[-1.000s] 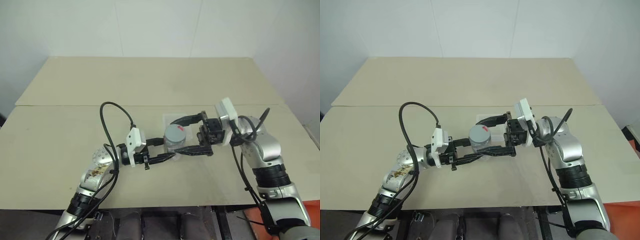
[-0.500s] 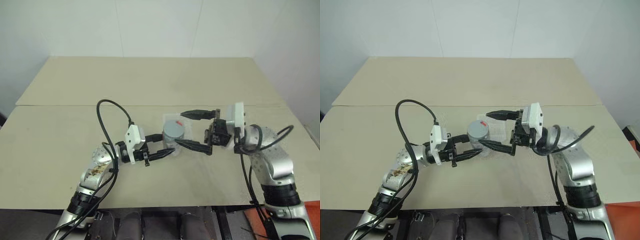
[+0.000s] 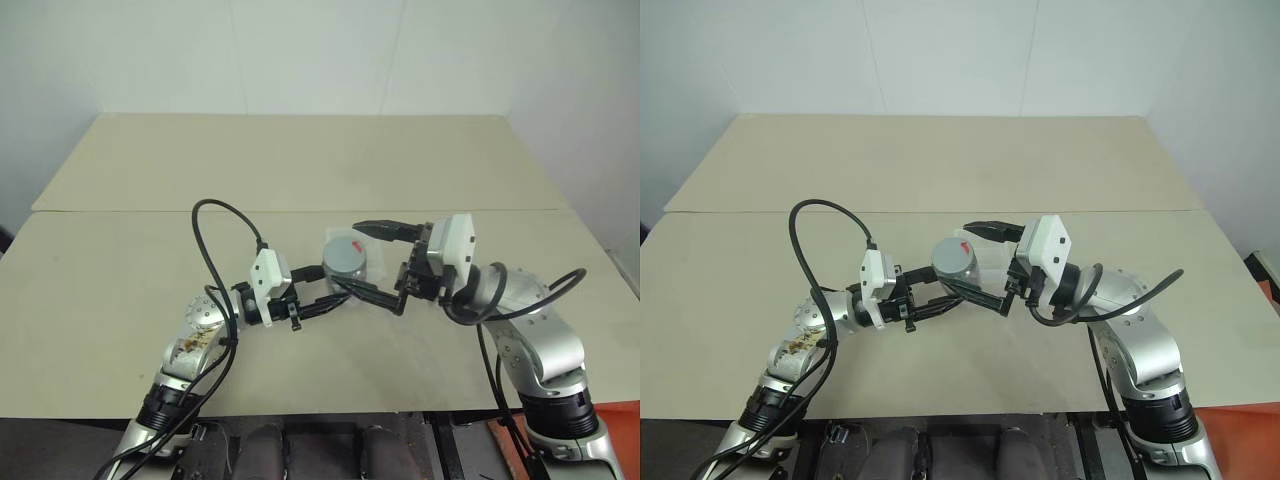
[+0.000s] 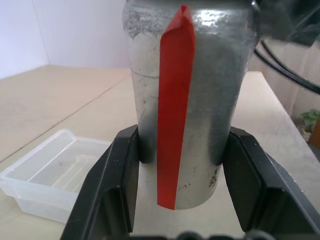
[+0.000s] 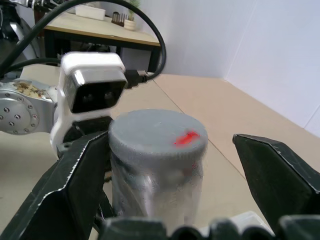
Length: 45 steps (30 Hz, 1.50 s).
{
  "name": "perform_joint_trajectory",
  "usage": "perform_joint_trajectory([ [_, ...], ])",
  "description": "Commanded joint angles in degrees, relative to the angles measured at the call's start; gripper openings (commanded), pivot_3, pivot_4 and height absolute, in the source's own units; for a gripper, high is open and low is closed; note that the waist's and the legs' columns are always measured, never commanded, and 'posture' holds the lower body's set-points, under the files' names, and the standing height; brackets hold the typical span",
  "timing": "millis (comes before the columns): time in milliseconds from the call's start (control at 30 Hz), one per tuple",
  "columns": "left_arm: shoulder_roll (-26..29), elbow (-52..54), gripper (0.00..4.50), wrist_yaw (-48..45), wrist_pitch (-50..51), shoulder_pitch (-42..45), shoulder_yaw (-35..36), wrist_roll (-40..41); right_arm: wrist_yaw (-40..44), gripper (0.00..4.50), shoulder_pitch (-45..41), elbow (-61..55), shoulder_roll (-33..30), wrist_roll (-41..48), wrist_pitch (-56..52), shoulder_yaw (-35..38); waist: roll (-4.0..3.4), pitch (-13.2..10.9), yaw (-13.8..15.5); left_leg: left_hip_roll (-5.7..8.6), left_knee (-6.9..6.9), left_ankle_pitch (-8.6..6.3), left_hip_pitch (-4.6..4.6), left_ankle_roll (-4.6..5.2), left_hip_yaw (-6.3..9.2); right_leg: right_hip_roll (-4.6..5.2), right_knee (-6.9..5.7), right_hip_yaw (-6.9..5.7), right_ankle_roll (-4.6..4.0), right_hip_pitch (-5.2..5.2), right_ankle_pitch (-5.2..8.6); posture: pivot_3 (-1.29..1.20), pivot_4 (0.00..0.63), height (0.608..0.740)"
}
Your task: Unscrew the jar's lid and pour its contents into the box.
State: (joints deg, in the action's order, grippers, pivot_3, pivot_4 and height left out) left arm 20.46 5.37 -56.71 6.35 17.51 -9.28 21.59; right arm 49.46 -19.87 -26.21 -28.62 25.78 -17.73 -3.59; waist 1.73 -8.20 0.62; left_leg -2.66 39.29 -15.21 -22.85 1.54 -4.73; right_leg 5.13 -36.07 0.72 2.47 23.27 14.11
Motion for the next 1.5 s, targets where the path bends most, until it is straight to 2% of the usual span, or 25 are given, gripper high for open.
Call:
perform_joint_trajectory([
  [33, -0.2, 0.9, 2.11, 0.3, -0.5, 0.3, 0.0, 0.0, -0.3, 4.49, -1.1, -2.3, -0.1, 0.4, 1.2, 0.3, 0.0, 0.0, 0.0, 0.0, 0.0, 0.0, 0.0, 0.0, 0.0, 0.01, 0.0, 0.0, 0.0, 0.0, 0.0, 0.0, 0.15, 0.74],
  [300, 0.1, 1.0, 2.11, 0.4, -0.8, -0.4, 0.1, -0.2, 0.9, 4.49, -0.8, -1.7, -1.2, 2.9, 0.7, 2.7, 0.0, 0.0, 0.0, 0.01, 0.0, 0.0, 0.0, 0.0, 0.0, 0.01, 0.01, 0.01, 0.0, 0.0, 0.0, 0.0, 0.15, 0.74],
  [600, -0.5, 1.1, 2.11, 0.5, -0.8, -0.2, -0.1, -0.4, -1.3, 4.49, -3.3, -0.7, 0.3, 0.7, 0.6, -0.5, 0.0, 0.0, -0.1, -0.01, 0.0, 0.0, 0.01, 0.0, 0.0, -0.01, -0.01, 0.01, 0.0, 0.0, 0.0, 0.0, 0.15, 0.74],
  [867, -0.5, 1.2, 2.11, 0.3, -0.8, -0.3, -0.1, -0.5, -1.7, 4.49, -3.9, 0.6, -0.2, 0.4, 0.1, 0.1, 0.0, 0.0, 0.0, 0.01, 0.0, 0.0, 0.0, 0.0, -0.01, 0.02, 0.0, 0.0, 0.0, 0.0, 0.0, 0.0, 0.15, 0.74],
  [1500, -0.5, -0.3, 2.11, -0.1, -1.4, 0.1, 0.2, -0.6, -0.7, 4.49, 0.9, -1.9, -4.8, 3.7, -0.4, 4.5, 0.0, 0.0, 0.0, 0.01, 0.0, 0.0, 0.0, 0.0, 0.0, 0.02, 0.0, 0.01, 0.0, 0.0, 0.0, 0.0, 0.15, 0.74],
])
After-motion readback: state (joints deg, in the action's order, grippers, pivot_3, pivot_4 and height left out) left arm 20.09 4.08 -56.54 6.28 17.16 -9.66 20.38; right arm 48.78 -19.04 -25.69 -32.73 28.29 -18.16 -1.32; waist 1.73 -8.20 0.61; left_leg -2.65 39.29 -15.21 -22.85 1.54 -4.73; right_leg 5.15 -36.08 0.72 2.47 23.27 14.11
